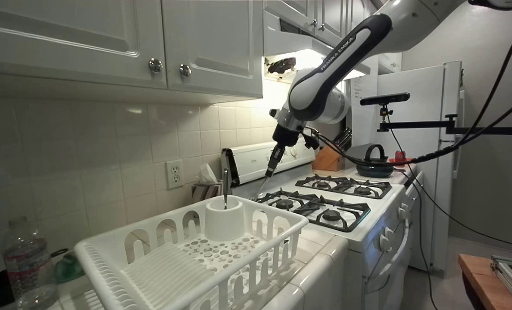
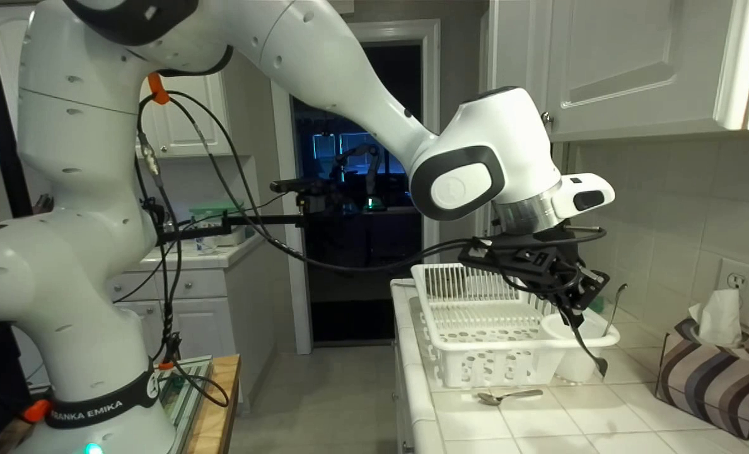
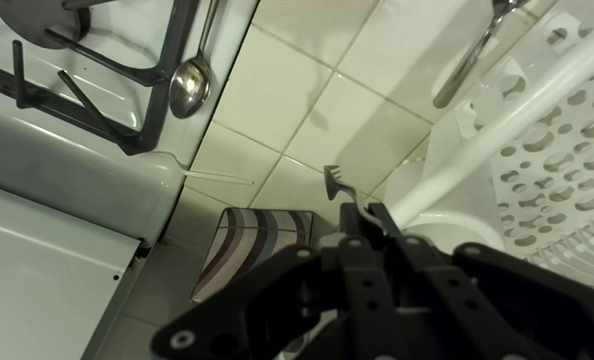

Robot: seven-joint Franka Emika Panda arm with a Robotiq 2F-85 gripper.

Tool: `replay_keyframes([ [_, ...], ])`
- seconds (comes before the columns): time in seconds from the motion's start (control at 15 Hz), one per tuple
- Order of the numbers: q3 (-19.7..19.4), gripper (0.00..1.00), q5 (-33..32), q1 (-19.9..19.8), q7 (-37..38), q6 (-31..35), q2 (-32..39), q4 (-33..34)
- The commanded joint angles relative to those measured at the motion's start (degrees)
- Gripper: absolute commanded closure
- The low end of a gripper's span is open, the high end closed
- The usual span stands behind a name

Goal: Pick up the two folks from the dish dryer and put them on the counter

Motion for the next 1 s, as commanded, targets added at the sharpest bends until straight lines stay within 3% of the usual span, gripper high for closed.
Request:
replay_keyframes([
  [0.0,0.5,0.98,-1.7,-0.2,1.0,2.5,1.0,-0.8],
  [0.93,2.7,0.98,-2.2,-0.6,1.5,7.9,4.1,-2.4],
])
